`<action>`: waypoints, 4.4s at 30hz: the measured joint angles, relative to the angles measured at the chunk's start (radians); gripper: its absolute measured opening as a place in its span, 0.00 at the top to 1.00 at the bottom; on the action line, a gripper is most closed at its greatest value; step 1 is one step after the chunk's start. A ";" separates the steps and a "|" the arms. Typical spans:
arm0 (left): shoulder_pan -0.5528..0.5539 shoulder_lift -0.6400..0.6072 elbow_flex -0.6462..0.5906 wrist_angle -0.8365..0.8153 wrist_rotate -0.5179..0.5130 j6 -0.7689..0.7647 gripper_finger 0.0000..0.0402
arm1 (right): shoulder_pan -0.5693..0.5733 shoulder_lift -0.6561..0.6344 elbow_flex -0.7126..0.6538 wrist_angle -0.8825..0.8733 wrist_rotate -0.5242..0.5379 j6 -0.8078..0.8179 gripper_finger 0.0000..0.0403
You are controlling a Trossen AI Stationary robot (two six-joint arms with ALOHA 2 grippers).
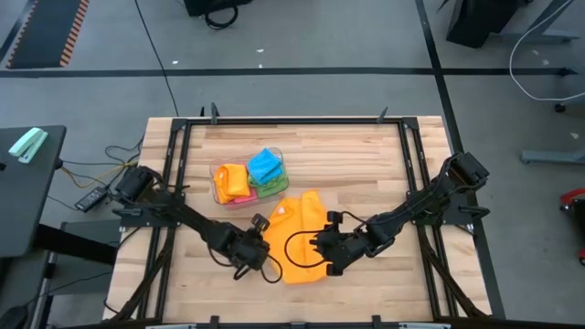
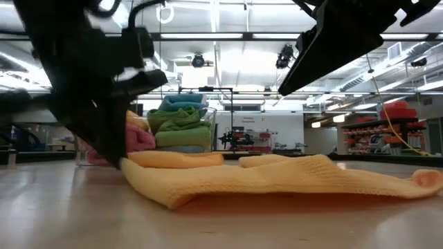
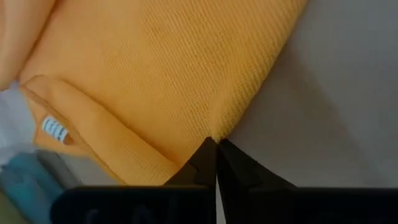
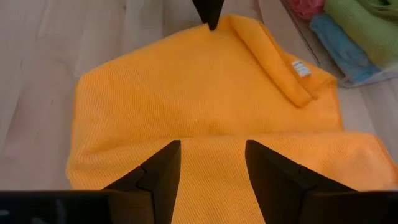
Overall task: Fold microfiber towels
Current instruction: Fold the yellow microfiber towel
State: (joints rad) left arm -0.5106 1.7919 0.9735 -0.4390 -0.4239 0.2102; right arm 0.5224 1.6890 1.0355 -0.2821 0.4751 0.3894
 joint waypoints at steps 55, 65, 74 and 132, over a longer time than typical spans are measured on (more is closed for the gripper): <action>-0.110 -0.004 0.448 -0.866 0.362 -0.646 0.98 | -0.091 0.152 -0.109 0.084 -0.002 0.079 0.53; 0.004 -0.004 0.569 -0.800 0.191 -0.350 0.98 | -0.060 0.153 -0.234 0.435 0.041 0.049 0.53; 0.074 0.010 0.576 -0.468 0.096 0.091 0.95 | 0.038 0.009 -0.224 0.241 0.095 0.078 0.53; -0.016 0.213 0.373 -0.191 0.107 -0.292 0.67 | 0.099 0.060 -0.281 0.533 -0.008 0.167 0.53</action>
State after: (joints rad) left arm -0.5263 2.0045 1.3468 -0.6299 -0.3165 -0.0821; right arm 0.6217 1.7491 0.7547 0.2510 0.4667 0.5561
